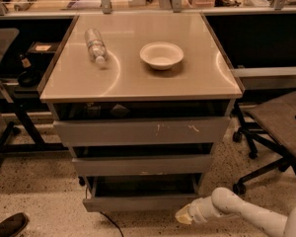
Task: Close bottom drawer
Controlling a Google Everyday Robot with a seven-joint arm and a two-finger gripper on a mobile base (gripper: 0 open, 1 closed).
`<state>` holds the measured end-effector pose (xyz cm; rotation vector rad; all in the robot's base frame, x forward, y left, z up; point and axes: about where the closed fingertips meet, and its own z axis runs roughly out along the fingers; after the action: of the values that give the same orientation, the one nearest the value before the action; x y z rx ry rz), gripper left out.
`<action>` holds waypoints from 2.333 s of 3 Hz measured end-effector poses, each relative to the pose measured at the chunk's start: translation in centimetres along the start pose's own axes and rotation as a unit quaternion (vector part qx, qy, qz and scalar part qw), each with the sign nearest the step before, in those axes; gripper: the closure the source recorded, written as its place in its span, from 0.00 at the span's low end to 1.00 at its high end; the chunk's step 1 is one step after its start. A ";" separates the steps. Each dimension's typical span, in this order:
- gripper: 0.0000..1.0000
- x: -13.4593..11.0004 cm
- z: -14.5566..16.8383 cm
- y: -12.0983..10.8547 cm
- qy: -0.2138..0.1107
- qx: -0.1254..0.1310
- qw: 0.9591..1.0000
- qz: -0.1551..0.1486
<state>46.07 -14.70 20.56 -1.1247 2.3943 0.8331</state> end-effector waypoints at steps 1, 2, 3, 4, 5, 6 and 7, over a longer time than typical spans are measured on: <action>1.00 -1.3 0.3 -0.9 0.001 0.005 1.000 -0.013; 1.00 -2.4 0.8 -1.8 0.005 0.010 1.000 -0.024; 1.00 -3.5 1.1 -2.5 0.010 0.016 0.999 -0.035; 1.00 -4.2 1.4 -3.1 0.018 0.022 0.999 -0.043; 0.82 -4.2 1.4 -3.1 0.018 0.022 0.999 -0.043; 0.58 -4.2 1.4 -3.1 0.018 0.022 0.999 -0.043; 0.35 -4.2 1.4 -3.1 0.018 0.022 0.999 -0.043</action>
Offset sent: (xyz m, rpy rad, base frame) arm 0.0502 0.0122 0.0027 -0.0471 -0.0642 0.0436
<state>51.20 -12.96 20.71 -1.2258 2.3637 0.7338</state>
